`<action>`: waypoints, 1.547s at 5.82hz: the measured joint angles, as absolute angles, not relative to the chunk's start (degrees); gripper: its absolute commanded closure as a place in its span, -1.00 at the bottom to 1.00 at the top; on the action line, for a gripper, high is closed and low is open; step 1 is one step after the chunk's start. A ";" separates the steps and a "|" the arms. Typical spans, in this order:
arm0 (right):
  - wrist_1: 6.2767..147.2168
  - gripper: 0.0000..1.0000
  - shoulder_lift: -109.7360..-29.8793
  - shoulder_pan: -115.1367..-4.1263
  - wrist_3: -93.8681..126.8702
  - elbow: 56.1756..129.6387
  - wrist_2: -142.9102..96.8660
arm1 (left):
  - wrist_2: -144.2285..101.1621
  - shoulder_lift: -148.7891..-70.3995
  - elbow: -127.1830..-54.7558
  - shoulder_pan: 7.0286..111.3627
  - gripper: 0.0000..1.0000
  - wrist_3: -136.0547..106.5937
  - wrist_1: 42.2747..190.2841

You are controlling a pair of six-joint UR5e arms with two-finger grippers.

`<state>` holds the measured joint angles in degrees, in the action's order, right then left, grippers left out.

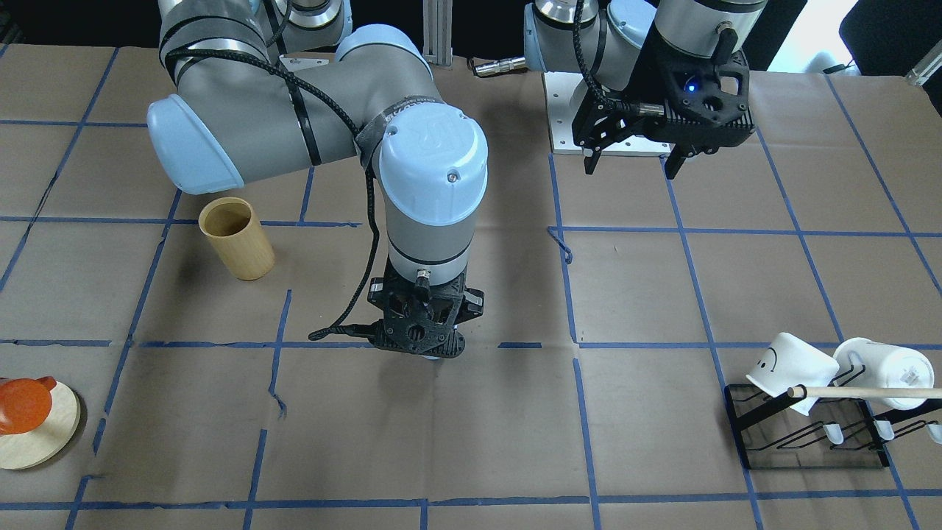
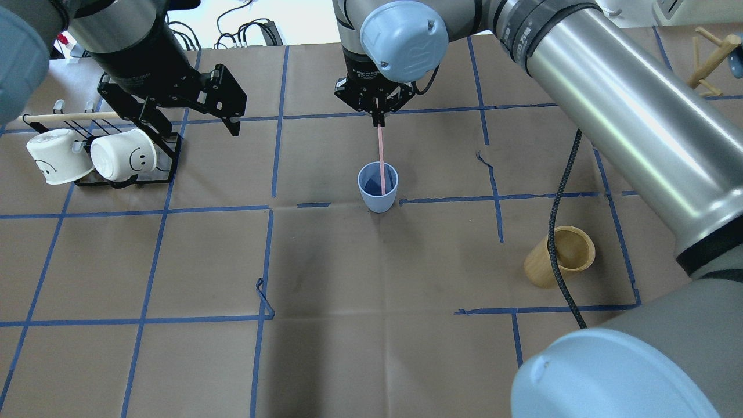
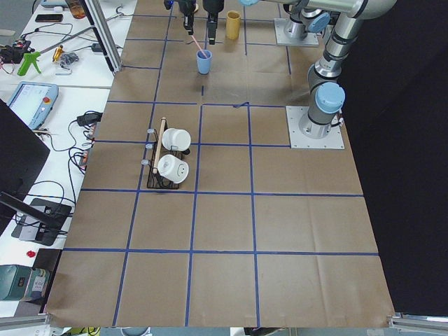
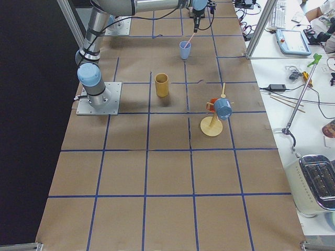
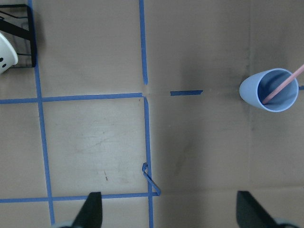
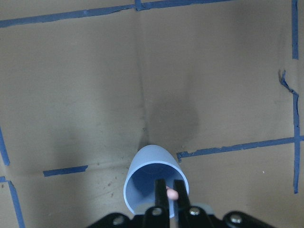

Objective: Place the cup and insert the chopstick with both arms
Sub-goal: 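Lower the pink chopstick into the blue cup with the right gripper, then open the right gripper, release the chopstick and raise the right arm away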

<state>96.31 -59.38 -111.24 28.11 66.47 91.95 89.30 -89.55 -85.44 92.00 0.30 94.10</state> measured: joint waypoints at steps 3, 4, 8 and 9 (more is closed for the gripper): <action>98.57 -1.00 -59.16 -110.92 28.12 67.50 90.40 | 89.27 -89.56 -85.43 91.89 -0.97 1.11 94.73; 98.41 -1.00 -59.41 -110.37 27.83 67.14 90.27 | 89.23 -89.56 -85.43 91.91 -0.97 1.14 94.74; 85.48 -1.00 -71.32 -101.61 17.39 68.87 90.85 | 89.12 -89.40 -85.43 91.88 -0.97 1.14 94.69; 83.81 -1.00 -76.84 -98.37 12.93 73.42 90.83 | 89.12 -89.30 -85.43 91.89 -0.97 1.14 94.72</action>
